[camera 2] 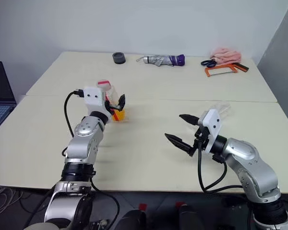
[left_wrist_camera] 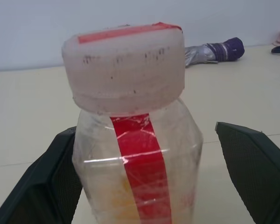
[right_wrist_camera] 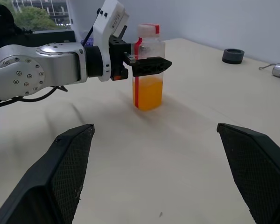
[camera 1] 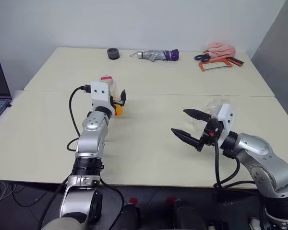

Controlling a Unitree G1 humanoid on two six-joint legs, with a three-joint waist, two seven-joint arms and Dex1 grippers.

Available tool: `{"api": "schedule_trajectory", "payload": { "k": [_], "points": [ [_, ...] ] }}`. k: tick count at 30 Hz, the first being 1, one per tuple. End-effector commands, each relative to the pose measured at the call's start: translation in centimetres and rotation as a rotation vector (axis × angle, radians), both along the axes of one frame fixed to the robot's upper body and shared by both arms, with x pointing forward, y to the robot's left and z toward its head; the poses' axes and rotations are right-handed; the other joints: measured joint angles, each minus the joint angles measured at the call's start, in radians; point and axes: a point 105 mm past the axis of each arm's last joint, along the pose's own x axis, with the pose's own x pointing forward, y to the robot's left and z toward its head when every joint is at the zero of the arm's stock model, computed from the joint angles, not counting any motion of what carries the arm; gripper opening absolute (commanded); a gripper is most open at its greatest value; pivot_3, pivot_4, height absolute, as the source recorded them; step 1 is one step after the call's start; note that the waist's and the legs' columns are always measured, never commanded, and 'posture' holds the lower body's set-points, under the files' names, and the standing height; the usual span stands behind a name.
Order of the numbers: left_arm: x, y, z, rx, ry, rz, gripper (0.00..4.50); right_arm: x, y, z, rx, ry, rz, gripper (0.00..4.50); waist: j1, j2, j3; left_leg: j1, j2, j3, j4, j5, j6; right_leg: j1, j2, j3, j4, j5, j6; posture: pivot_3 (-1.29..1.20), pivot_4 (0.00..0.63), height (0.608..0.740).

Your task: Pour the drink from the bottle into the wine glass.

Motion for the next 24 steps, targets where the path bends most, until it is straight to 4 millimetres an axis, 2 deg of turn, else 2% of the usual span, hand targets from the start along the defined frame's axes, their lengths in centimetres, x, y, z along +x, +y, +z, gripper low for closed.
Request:
{"api": "schedule_trajectory", "payload": {
  "k": [1, 14, 24],
  "points": [
    [0.1, 0.0, 1.8, 0.012, -0.057, 0.015, 4.48, -0.3, 0.4, 1.2, 0.016, -0.038, 0.018, 4.5, 0.0, 0.0, 0.0, 0.0, 0.0, 0.0, 0.0, 0.0, 0.0, 0.0, 0.0, 0.0, 0.0, 0.0, 0.0, 0.0, 0.15, 0.74],
    [0.4, 0.6, 1.9, 0.004, -0.054, 0.059, 4.48, -0.5, 1.5, 2.6, 0.04, -0.065, 0.076, 4.5, 0.0, 0.0, 0.0, -0.001, 0.0, 0.0, 0.0, 0.0, 0.0, 0.0, 0.0, 0.0, 0.0, 0.0, 0.0, 0.0, 0.15, 0.74],
    [0.6, 0.6, 1.8, -0.006, -0.051, 0.07, 4.48, 0.0, 2.6, 3.1, 0.033, -0.093, 0.115, 4.5, 0.0, 0.0, 0.0, -0.001, 0.0, 0.0, 0.0, 0.0, 0.0, -0.001, 0.0, 0.0, 0.0, 0.0, 0.0, 0.0, 0.15, 0.74]
  ]
}}
